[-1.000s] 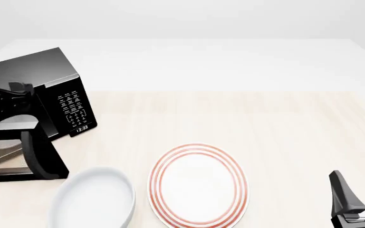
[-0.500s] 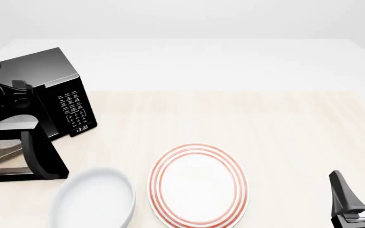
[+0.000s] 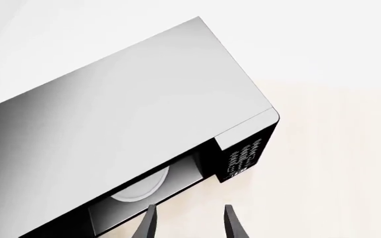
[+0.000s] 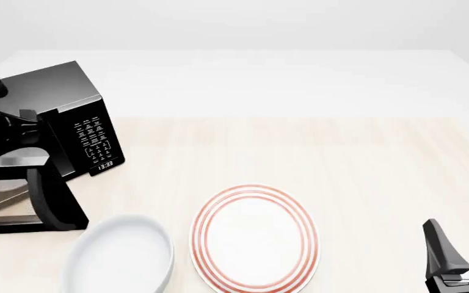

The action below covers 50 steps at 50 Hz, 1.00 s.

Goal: Open the microwave.

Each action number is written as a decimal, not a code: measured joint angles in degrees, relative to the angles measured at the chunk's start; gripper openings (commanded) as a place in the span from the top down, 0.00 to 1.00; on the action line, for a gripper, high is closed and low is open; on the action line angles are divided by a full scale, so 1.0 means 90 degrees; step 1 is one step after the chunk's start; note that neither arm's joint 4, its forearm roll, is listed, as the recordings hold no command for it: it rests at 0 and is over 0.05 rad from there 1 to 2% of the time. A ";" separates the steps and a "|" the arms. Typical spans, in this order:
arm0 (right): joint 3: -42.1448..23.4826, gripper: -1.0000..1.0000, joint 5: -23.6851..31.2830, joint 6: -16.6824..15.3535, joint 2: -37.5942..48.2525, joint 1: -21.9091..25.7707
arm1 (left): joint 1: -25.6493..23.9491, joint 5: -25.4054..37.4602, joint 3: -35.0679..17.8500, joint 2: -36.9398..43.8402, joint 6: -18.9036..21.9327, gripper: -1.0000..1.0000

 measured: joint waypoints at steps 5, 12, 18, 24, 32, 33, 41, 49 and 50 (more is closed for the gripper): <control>0.0000 0.00 0.0000 0.0000 0.0000 0.0000 | 0.0040 -0.0010 0.0031 0.0079 -0.0015 0.00; 0.0000 0.00 0.0000 0.0000 0.0000 0.0000 | 0.0090 -0.0052 0.0083 0.0163 -0.0033 0.00; 0.0000 0.00 0.0000 0.0000 0.0000 0.0000 | 0.0136 -0.0100 0.0149 0.0213 -0.0043 0.00; 0.0000 0.00 0.0000 0.0000 0.0000 0.0000 | 0.0171 -0.0119 0.0208 0.0235 -0.0024 0.00; 0.0000 0.00 0.0000 0.0000 0.0000 0.0000 | 0.0213 -0.0124 0.0274 0.0254 0.0006 0.00; 0.0000 0.00 0.0000 0.0000 0.0000 0.0000 | 0.0216 -0.0124 0.0281 0.0257 0.0007 0.00; 0.0000 0.00 0.0000 0.0000 0.0000 0.0000 | 0.0220 -0.0120 0.0363 0.0252 0.0000 0.00; 0.0000 0.00 0.0000 0.0000 0.0000 0.0000 | 0.0221 -0.0100 0.0462 0.0190 -0.0021 0.00; 0.0000 0.00 0.0000 0.0000 0.0000 0.0000 | 0.0221 -0.0097 0.0474 0.0181 -0.0024 0.00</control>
